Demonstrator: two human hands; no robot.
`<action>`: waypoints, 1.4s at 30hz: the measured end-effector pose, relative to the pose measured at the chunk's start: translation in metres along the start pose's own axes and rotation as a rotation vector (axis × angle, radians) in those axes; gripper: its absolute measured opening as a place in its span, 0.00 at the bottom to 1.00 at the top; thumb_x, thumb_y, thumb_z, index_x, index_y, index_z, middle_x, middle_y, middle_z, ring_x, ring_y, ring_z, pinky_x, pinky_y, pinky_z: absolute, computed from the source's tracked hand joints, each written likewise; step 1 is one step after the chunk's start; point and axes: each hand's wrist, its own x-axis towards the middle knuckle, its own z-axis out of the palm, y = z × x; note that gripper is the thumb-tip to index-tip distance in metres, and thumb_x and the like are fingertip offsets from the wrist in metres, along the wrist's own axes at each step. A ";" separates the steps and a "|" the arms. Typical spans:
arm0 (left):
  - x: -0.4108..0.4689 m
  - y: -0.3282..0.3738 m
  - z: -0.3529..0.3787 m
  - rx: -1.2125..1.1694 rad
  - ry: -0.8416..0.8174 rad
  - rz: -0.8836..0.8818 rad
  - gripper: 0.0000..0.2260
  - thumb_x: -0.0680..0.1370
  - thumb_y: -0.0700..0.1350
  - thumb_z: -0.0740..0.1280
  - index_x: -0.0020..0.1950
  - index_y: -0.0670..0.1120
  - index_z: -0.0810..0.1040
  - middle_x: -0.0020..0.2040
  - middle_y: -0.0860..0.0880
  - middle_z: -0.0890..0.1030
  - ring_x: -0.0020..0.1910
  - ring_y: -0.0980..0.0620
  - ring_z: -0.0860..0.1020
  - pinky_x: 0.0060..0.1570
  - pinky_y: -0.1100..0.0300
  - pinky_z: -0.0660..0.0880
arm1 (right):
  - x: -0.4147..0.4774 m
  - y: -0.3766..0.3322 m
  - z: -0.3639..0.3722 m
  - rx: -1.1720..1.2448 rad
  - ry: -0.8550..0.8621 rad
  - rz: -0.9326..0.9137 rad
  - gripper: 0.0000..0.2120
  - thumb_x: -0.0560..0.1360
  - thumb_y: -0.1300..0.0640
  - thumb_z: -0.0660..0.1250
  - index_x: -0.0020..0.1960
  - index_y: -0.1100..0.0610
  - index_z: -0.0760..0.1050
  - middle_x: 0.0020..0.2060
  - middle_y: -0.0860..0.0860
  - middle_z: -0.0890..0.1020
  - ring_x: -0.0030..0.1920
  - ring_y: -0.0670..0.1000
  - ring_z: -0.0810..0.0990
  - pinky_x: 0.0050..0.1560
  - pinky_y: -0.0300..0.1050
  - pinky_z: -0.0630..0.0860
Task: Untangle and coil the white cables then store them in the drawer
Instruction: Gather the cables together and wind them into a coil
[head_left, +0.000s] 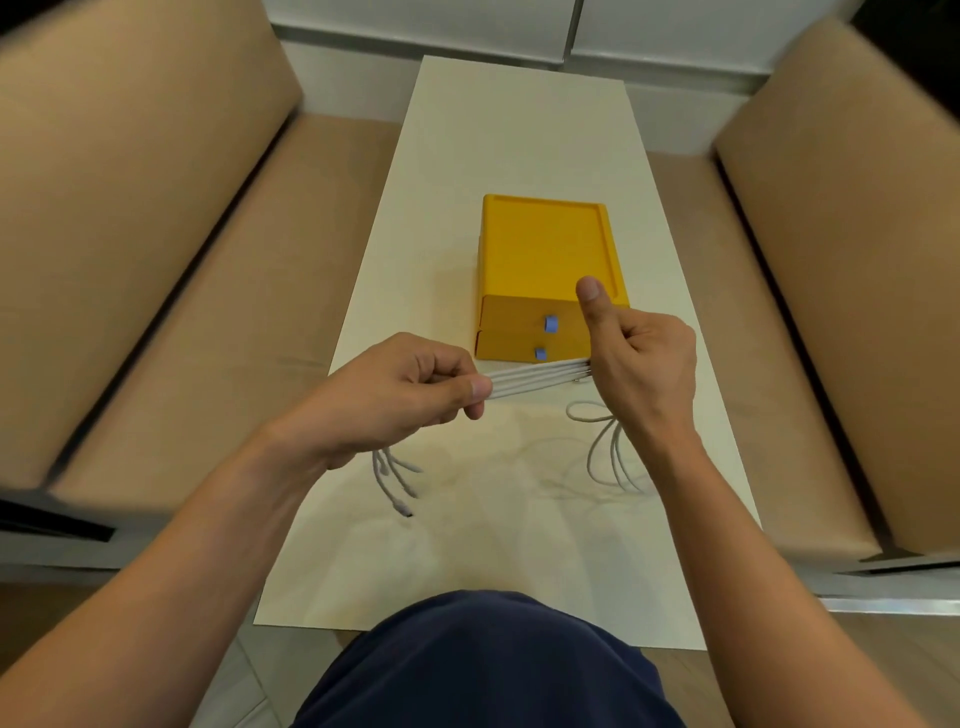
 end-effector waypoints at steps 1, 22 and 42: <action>0.001 -0.003 0.000 0.013 0.013 -0.010 0.13 0.83 0.49 0.68 0.39 0.47 0.82 0.28 0.52 0.66 0.32 0.49 0.62 0.30 0.61 0.59 | 0.000 0.001 0.001 0.012 0.008 0.000 0.35 0.81 0.37 0.64 0.24 0.54 0.55 0.18 0.46 0.60 0.23 0.48 0.56 0.31 0.57 0.71; 0.005 -0.004 -0.018 0.056 0.076 -0.032 0.13 0.82 0.47 0.68 0.40 0.44 0.82 0.27 0.54 0.66 0.29 0.55 0.62 0.28 0.67 0.60 | -0.002 0.006 -0.040 0.161 -0.615 0.093 0.11 0.72 0.46 0.76 0.43 0.54 0.85 0.33 0.49 0.81 0.34 0.44 0.74 0.37 0.36 0.70; 0.004 0.007 -0.008 -0.014 -0.085 -0.006 0.13 0.83 0.48 0.67 0.43 0.43 0.84 0.28 0.50 0.70 0.29 0.54 0.63 0.29 0.63 0.59 | 0.004 0.013 0.004 -0.246 0.125 -0.114 0.24 0.76 0.52 0.64 0.24 0.55 0.60 0.18 0.50 0.62 0.22 0.52 0.61 0.26 0.47 0.62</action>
